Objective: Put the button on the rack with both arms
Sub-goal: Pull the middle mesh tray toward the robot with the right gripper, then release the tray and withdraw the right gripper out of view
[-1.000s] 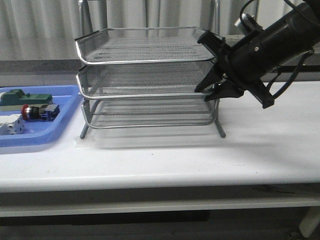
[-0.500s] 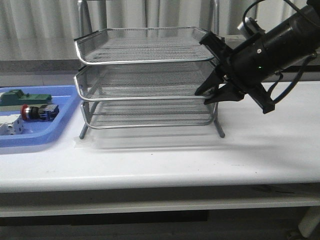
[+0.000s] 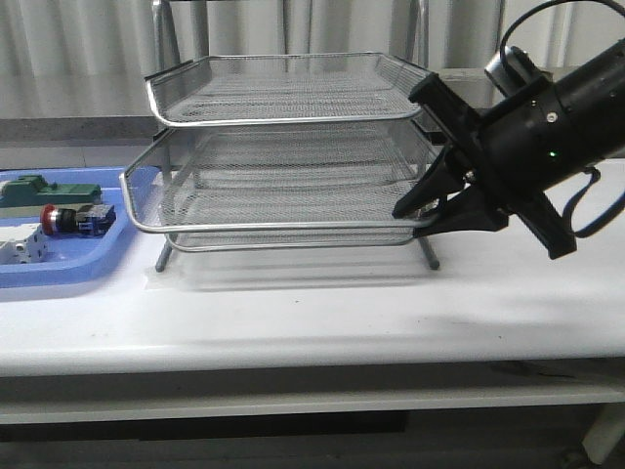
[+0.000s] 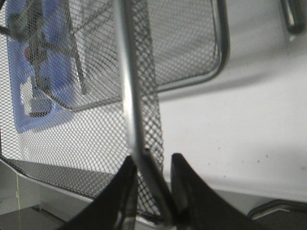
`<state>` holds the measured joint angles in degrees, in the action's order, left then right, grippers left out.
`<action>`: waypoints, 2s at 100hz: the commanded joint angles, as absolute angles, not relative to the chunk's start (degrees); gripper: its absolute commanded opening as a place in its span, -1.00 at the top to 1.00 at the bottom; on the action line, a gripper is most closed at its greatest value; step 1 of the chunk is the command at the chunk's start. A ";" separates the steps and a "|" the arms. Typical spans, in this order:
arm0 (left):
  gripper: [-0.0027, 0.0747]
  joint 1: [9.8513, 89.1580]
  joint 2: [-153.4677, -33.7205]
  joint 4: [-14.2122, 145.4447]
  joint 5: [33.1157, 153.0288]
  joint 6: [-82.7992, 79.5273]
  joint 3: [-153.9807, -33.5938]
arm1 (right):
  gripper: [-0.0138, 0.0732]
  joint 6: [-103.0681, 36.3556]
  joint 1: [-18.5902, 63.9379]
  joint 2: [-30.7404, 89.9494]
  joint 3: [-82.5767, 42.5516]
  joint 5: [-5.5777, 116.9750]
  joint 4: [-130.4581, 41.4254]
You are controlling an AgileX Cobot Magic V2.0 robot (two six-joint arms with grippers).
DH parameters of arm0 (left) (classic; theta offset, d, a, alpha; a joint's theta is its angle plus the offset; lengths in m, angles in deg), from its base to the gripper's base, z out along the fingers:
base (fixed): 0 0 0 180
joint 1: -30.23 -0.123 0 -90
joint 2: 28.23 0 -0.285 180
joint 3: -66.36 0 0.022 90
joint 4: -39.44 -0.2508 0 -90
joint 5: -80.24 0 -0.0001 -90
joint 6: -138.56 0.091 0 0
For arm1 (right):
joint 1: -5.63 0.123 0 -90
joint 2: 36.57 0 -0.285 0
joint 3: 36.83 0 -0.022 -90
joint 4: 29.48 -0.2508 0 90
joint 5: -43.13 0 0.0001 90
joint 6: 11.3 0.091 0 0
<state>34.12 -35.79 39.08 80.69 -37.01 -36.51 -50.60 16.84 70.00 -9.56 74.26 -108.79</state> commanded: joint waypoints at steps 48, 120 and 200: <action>0.99 34.19 -33.95 39.44 75.96 -37.60 -33.46 | 0.50 -54.31 17.22 57.36 1.98 73.39 -104.63; 0.99 34.19 -33.95 39.44 75.96 -37.60 -33.46 | -0.44 -54.78 17.16 49.59 1.98 74.88 -101.92; 0.99 34.19 -33.95 39.44 75.96 -37.60 -33.46 | -0.43 -8.12 14.60 23.88 -5.92 91.66 -35.69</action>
<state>34.12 -35.79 39.08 80.69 -37.01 -36.51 -13.03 14.94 28.16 -2.30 90.51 -43.44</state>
